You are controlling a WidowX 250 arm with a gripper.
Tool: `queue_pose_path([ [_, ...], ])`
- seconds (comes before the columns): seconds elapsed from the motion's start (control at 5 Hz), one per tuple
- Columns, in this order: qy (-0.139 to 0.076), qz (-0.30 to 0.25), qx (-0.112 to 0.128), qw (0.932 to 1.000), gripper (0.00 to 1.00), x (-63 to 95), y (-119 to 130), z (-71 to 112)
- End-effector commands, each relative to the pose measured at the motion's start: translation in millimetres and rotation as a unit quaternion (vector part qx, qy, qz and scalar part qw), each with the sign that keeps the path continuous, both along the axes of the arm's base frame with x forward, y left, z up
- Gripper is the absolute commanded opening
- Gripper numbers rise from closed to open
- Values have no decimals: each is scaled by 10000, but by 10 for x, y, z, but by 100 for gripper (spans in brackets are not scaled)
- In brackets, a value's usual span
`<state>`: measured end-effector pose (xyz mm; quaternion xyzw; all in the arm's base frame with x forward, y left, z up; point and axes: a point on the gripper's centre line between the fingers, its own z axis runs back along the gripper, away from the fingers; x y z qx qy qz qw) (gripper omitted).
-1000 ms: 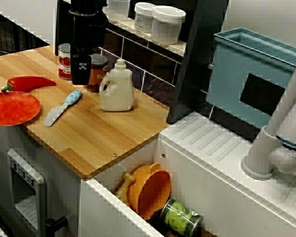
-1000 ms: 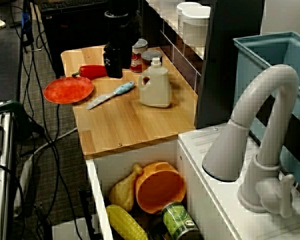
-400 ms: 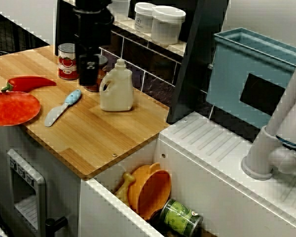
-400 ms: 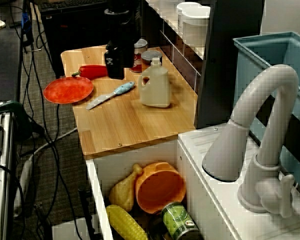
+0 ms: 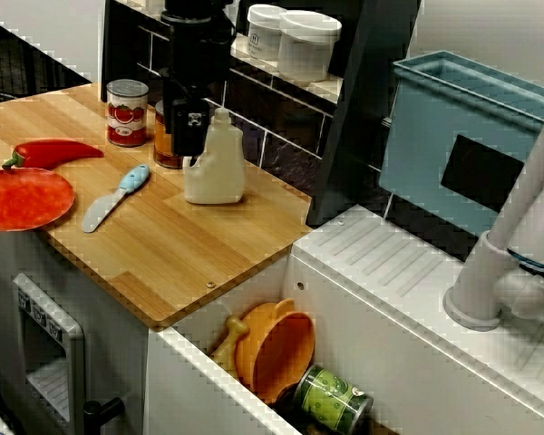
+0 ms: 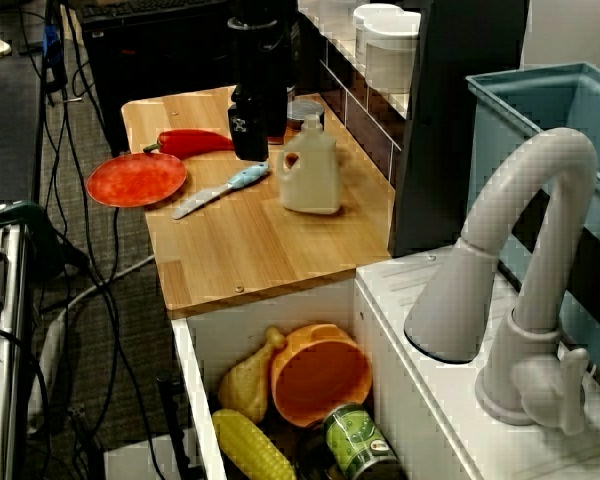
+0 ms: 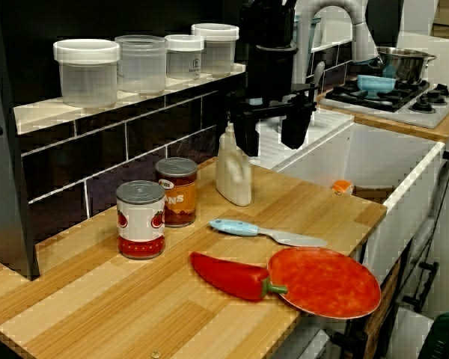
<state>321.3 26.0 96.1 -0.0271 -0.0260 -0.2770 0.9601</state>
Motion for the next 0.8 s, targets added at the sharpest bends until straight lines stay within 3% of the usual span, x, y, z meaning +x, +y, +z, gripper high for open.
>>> queue_pose_path([
  [0.0,-150,-142,133,9997,100,-2,138,163],
  [0.2,-126,-158,161,9997,100,-130,257,164],
  [0.4,-166,-150,358,9991,100,-322,437,175],
  [0.6,-166,-150,358,9991,100,-322,437,175],
])
